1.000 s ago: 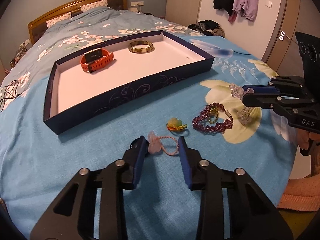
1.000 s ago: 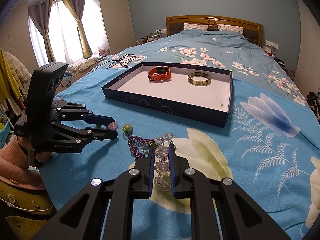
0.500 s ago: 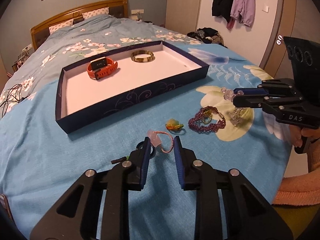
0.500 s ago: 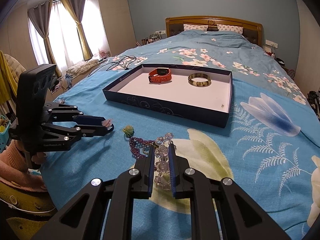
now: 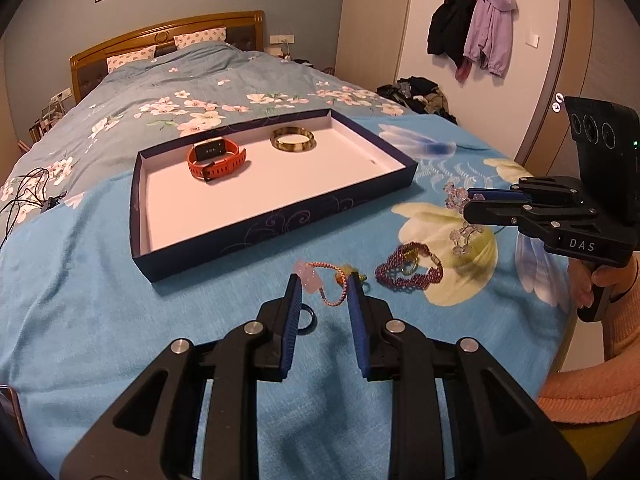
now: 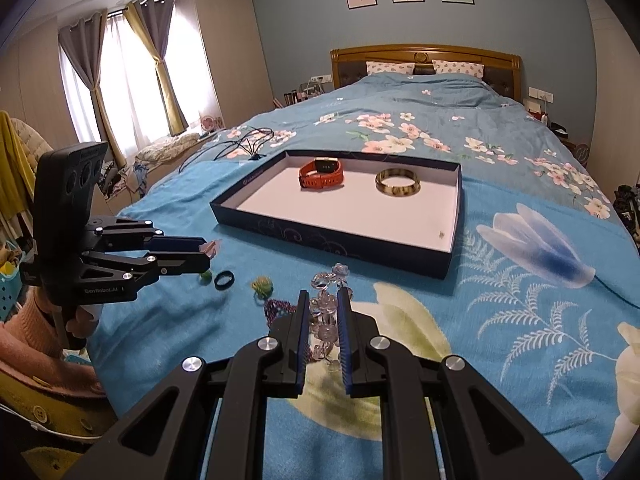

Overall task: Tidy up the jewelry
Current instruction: 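Grasp the pink ring with the left tool while the right tool grasps the crystal bracelet, then carry the pink ring into the tray with the left tool while the right tool carries the crystal bracelet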

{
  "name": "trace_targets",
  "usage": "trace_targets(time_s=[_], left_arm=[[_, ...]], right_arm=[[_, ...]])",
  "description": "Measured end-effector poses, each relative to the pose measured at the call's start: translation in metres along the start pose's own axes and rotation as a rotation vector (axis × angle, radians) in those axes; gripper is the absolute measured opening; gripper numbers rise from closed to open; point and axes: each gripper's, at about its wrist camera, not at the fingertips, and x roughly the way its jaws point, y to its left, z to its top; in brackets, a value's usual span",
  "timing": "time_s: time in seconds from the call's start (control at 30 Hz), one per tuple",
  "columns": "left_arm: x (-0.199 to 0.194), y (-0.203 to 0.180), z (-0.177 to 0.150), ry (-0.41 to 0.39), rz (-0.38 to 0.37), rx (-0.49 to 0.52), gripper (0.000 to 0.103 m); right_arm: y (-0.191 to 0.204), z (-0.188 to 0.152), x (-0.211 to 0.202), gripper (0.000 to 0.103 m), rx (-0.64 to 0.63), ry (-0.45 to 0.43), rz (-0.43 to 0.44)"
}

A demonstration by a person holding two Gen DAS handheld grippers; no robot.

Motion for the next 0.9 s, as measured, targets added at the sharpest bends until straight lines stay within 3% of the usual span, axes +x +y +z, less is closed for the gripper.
trace_targets(time_s=[0.9], left_arm=[[-0.006,0.025,0.030,-0.076,0.030,-0.041,0.024]], right_arm=[[-0.010,0.061,0.007,0.012,-0.037,-0.117,-0.018]])
